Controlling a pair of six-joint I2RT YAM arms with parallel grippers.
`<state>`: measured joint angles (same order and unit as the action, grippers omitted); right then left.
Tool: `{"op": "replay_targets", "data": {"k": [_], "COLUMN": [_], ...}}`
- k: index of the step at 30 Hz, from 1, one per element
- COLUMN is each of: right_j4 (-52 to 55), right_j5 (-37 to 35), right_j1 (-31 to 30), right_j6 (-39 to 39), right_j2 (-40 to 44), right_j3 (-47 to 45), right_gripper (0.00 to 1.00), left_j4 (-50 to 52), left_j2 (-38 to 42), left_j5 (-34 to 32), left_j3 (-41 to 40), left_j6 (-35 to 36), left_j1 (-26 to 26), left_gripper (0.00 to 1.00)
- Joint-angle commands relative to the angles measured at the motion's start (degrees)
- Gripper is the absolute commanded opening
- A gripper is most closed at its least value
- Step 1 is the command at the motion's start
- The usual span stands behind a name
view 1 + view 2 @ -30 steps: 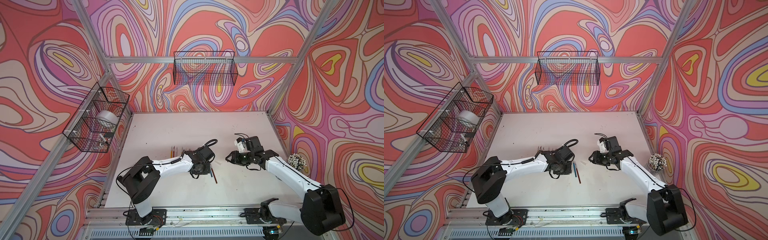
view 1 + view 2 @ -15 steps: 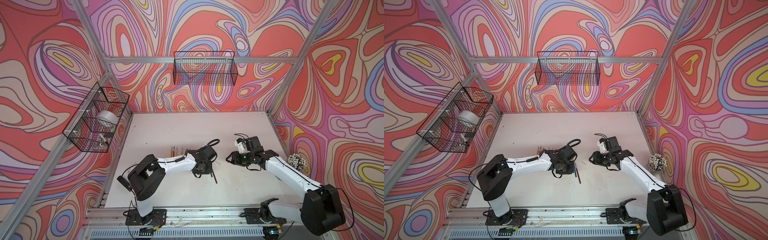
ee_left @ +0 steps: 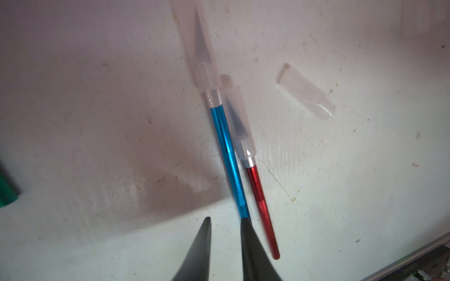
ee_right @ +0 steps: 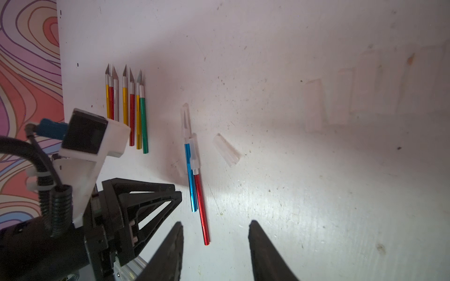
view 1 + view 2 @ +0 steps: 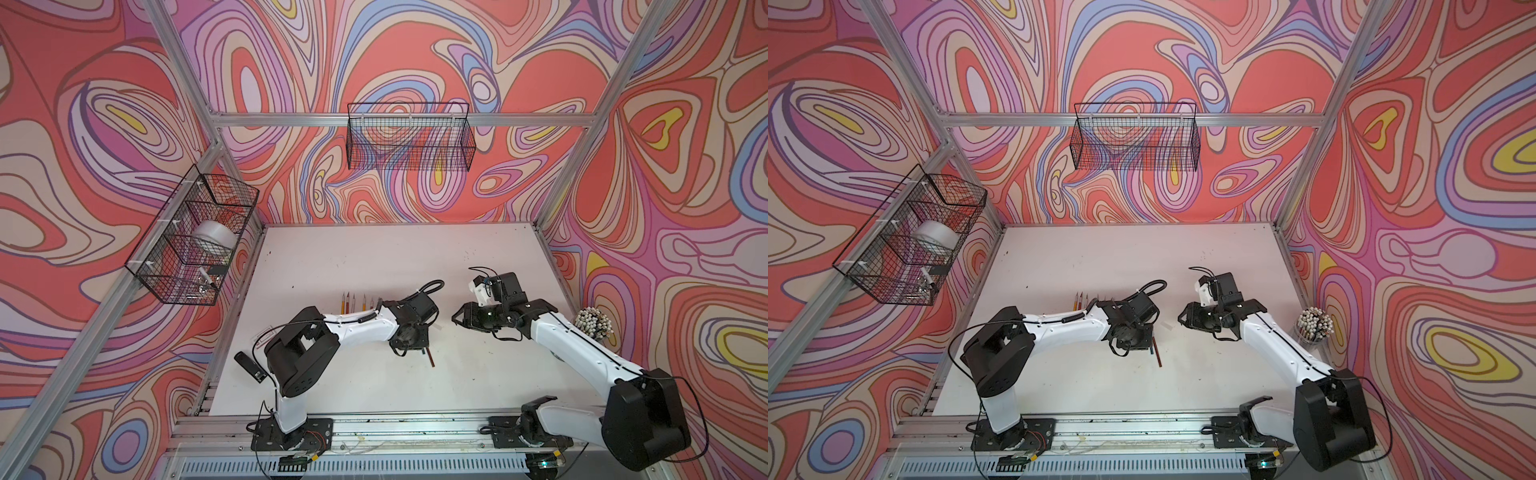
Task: Remove protective caps from carving knives
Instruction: Pick up the carving knife from the center of the board.
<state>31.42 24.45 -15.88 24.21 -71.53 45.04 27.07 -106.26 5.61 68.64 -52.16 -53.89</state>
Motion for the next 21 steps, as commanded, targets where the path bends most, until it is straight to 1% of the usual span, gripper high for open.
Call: {"op": "replay_targets", "data": {"k": [1,12,21], "right_j4": [0.27,0.80,1.35], "right_j5": [-0.70,-1.15,-1.50], "right_j1": [-0.29,-0.29,-0.27], "right_j6": [-0.58,-0.94,-0.83], "right_j2": [-0.04,0.13,0.30], "right_j3": [0.43,0.23,0.71], "right_gripper": [0.46,0.46,0.46], "left_j4": [0.08,-0.02,2.86], "left_j2": [-1.39,-2.81,-4.91], "left_j5": [0.15,0.50,-1.03], "left_j3": [1.71,2.20,3.69], "left_j6": [-0.40,-0.57,0.04], "left_j1": [-0.52,-0.87,-1.11], "left_gripper": [0.25,0.30,0.30]}}
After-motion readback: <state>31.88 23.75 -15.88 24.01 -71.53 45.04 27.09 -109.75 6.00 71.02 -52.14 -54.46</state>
